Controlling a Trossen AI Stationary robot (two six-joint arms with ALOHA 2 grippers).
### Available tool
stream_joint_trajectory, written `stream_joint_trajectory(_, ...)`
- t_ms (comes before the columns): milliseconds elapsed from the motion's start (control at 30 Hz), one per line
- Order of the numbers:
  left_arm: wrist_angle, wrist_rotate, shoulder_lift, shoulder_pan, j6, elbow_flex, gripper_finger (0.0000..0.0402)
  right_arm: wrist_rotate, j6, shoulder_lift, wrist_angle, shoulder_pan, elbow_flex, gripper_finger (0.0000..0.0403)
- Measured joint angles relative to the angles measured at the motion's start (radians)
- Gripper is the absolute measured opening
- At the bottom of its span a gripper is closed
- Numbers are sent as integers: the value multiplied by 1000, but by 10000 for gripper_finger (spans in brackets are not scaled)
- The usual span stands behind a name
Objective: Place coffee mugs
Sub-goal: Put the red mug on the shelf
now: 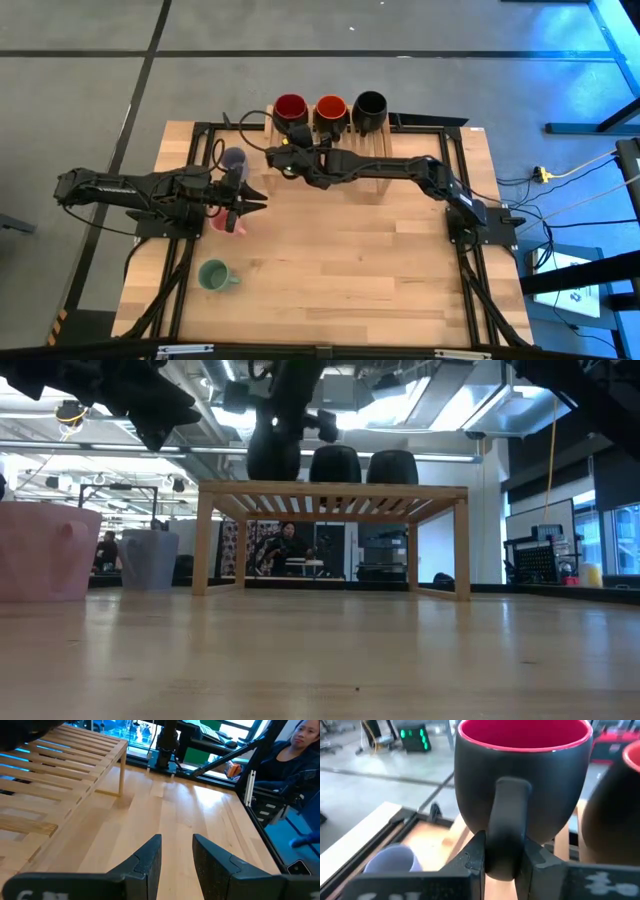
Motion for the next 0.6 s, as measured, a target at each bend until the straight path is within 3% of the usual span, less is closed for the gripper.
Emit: stream_joint_trajectory(600,0,-1,0,0,0,0,105,-20,-11,33,-25,-31,0,43)
